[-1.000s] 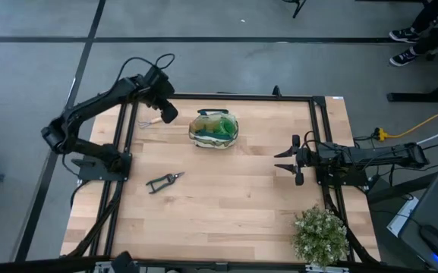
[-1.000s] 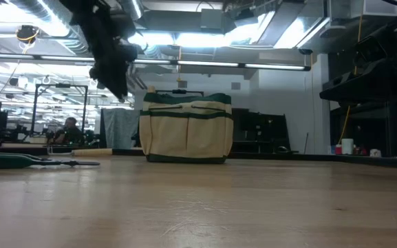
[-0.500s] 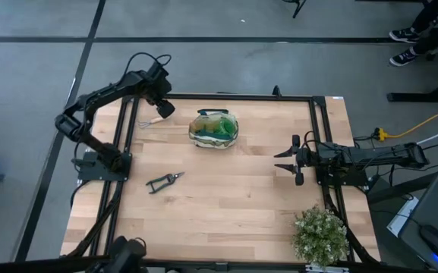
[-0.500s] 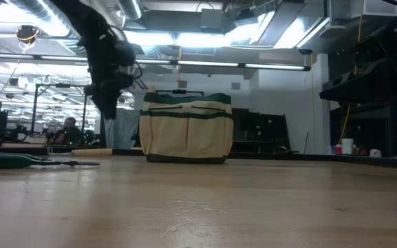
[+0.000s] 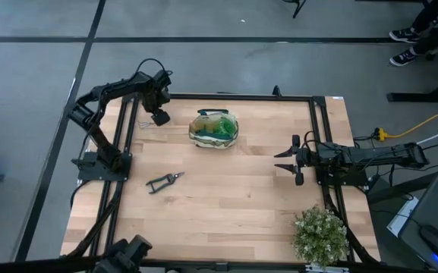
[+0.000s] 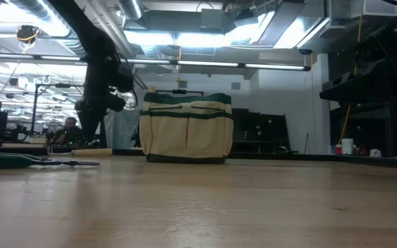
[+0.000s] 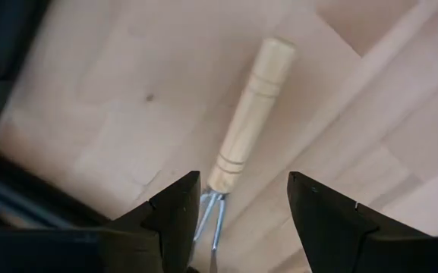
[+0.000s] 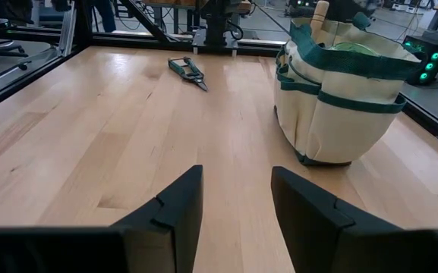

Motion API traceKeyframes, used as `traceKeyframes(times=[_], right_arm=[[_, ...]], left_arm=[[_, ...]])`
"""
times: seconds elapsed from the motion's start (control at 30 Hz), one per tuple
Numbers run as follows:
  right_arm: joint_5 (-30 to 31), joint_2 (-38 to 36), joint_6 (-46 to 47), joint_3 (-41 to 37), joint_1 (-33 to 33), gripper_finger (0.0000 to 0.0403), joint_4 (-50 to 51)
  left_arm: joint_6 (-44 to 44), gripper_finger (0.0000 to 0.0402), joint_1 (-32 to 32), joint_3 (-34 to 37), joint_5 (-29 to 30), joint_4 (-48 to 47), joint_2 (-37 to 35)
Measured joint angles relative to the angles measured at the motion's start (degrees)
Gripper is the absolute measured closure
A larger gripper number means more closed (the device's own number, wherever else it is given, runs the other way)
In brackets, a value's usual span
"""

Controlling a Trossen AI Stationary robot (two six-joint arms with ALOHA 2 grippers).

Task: Pick & Place Garden tools in Gardening bag
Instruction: Put the brown hand rake into the gardening bag

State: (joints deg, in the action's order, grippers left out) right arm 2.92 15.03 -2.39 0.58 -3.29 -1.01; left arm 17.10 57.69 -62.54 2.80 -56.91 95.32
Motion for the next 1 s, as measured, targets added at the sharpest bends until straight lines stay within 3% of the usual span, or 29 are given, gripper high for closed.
traceKeyframes(times=[0.23, 0.73, 1.0], right_arm=[[-0.02, 0.0, 0.0, 0.0, -0.01, 0.0243, 0.0], [-0.11, 0.0, 0.0, 0.0, -0.02, 0.0243, 0.0], [-0.09, 0.0, 0.0, 0.0, 0.0, 0.0243, 0.0]], left_arm=[[5.19, 0.0206, 0.0, 0.01, -0.88, -0.1, 2.59], [7.24, 0.0206, -0.26, 3.55, 2.2, 6.0, 3.75], [6.47, 0.024, -1.15, 4.95, 2.15, 9.75, 3.73]])
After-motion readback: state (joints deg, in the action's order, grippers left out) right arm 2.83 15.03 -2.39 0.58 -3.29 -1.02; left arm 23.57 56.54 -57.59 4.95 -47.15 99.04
